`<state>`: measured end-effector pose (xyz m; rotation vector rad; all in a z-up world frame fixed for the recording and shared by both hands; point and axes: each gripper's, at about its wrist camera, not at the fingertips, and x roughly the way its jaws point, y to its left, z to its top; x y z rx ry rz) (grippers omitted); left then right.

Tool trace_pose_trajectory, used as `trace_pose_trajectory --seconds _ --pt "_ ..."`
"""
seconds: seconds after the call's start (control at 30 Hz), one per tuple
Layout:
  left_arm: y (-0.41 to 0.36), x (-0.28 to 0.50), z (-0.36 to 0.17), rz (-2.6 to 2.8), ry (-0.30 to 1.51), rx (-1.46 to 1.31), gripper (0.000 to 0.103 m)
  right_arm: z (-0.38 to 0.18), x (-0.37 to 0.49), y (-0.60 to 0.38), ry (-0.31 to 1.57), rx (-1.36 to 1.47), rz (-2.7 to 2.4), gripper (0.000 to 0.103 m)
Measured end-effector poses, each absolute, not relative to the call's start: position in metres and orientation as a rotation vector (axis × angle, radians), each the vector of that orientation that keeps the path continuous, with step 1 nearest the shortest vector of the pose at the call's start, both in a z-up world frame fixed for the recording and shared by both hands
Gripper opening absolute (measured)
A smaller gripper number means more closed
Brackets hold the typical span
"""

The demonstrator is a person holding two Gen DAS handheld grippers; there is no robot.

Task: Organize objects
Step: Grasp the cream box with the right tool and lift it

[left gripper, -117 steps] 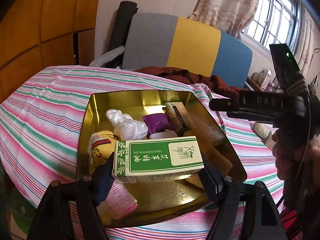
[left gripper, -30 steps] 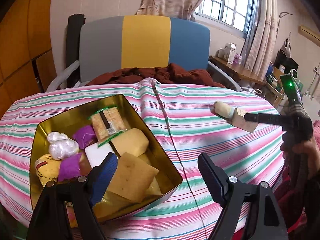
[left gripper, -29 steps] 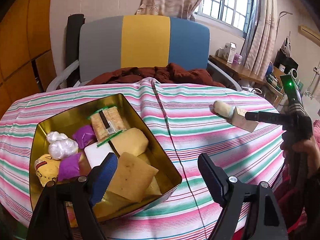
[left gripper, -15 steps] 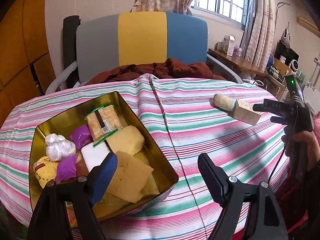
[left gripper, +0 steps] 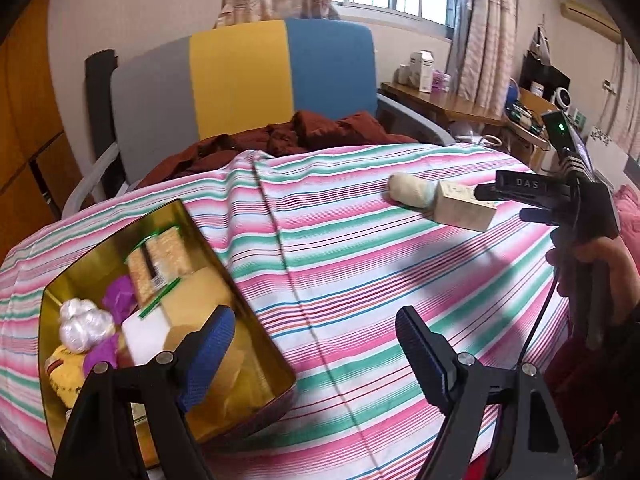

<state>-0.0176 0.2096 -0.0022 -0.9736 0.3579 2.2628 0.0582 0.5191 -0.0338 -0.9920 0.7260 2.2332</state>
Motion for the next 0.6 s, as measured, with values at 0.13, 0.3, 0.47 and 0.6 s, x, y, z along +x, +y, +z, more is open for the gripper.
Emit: trace_pose_trajectory --seconds 0.13,0.3,0.47,0.6 --pt "0.218 -0.017 -0.003 2.24 0.365 -0.97 0.084 -0.03 0.058 0.518 0.745 -1.007 2.24 0.103" --pt "0.224 -0.015 -0.007 2.223 0.376 -0.976 0.084 -0.02 0.055 0.521 0.702 -1.008 2.247 0.103" --pt "0.228 -0.013 -0.012 2.203 0.387 -0.988 0.084 -0.015 0.048 0.542 0.65 -0.988 2.229 0.103" --pt "0.231 -0.012 -0.016 2.189 0.388 -0.997 0.084 -0.021 0.043 0.572 0.686 -0.951 2.207 0.103"
